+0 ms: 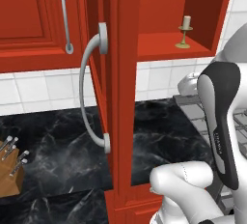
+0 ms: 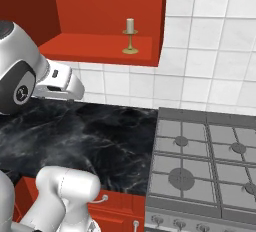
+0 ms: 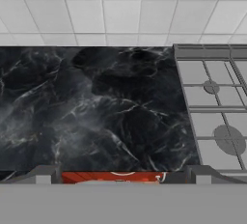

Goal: Get the candle and the wine from the cabinet and move them to the dining counter.

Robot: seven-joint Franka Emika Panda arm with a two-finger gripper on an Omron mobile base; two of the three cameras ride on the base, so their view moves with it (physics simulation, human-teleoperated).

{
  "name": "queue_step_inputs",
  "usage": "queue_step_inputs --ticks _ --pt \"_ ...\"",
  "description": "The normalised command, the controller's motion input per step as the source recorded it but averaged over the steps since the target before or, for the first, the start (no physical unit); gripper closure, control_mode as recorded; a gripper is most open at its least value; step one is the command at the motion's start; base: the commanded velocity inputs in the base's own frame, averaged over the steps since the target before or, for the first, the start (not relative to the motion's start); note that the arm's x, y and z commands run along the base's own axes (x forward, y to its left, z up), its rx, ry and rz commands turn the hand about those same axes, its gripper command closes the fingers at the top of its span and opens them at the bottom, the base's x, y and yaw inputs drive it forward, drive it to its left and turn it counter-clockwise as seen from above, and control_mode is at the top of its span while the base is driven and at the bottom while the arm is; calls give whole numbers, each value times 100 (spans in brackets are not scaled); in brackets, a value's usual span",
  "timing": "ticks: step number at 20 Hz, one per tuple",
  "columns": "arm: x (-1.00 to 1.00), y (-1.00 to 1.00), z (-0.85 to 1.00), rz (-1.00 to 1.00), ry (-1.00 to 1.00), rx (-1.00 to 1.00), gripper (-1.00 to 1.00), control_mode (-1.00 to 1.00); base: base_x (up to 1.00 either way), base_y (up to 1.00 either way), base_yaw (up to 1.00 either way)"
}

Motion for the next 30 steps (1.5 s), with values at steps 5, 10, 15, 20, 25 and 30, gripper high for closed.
queue_step_inputs --ticks 5,10,15,20,25,30 --pt "0 0 0 0 0 0 -100 -100 0 0 0" --pt "0 0 0 0 0 0 -100 -100 0 0 0" --pt "0 0 0 0 0 0 -100 -100 0 0 0" --pt "0 0 0 0 0 0 -100 -100 0 0 0" --pt "0 0 9 0 -4 0 -100 -100 0 0 0" --pt "0 0 37 -2 -10 -1 -100 -100 0 0 0"
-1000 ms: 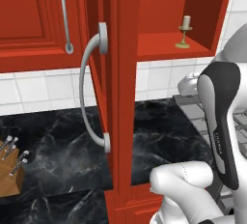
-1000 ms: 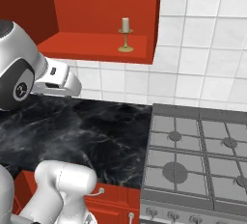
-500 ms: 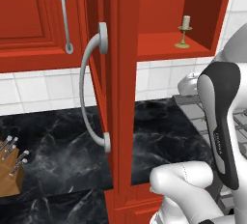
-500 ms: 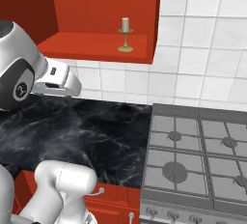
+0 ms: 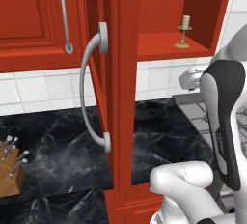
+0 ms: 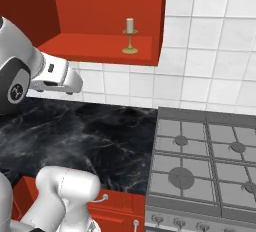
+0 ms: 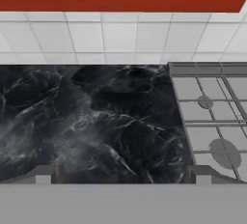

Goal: Get the candle and the wine from the cabinet and move them to the dining counter.

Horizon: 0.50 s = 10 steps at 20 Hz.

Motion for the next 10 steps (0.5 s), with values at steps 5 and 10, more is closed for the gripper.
queue_step_inputs --ticks 5,10 --pt "0 0 41 -6 -10 -3 -100 -100 0 0 0" --pt "0 0 19 -3 -12 -2 -100 -100 0 0 0"
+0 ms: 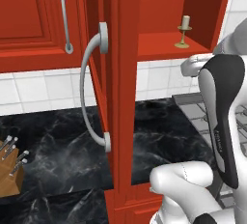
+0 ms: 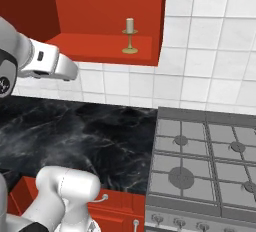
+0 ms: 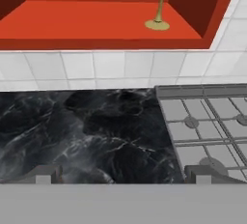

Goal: Get the candle and the wine from the cabinet and move them to the dining counter.

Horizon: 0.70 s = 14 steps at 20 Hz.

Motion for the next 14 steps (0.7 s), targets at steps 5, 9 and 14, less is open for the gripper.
queue_step_inputs --ticks 5,9,14 --pt "0 0 1 -1 -23 -1 -100 -100 0 0 0" --pt "1 0 0 0 -26 0 -100 -100 0 0 0" --pt "17 0 0 -1 -19 0 -100 -100 0 0 0"
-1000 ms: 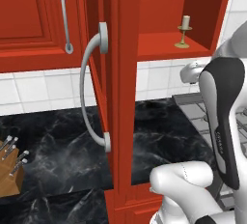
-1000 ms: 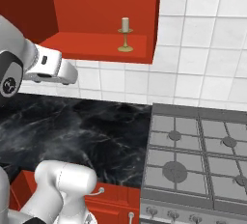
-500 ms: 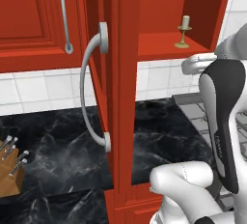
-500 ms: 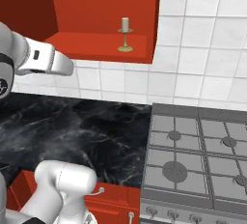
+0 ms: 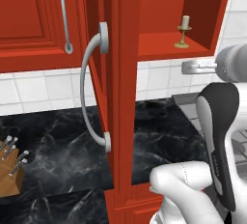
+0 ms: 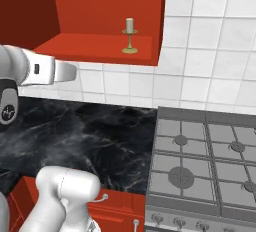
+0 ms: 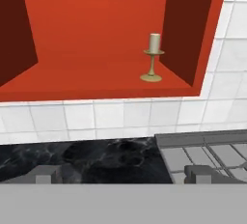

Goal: Get the candle and the wine from the cabinet and move them to the dining counter.

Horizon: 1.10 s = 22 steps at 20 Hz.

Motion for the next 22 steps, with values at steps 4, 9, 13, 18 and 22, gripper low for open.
queue_step_inputs --ticks 4,9,13,18,22 --pt "26 -7 8 -1 -14 1 -100 -100 0 0 0" --pt "30 -13 27 -1 -1 1 -100 -100 0 0 0" --pt "25 -6 34 -3 0 0 -100 -100 0 0 0" --pt "27 -1 31 -3 0 0 -100 -100 0 0 0" --pt "36 -3 11 -3 0 0 -100 -100 0 0 0"
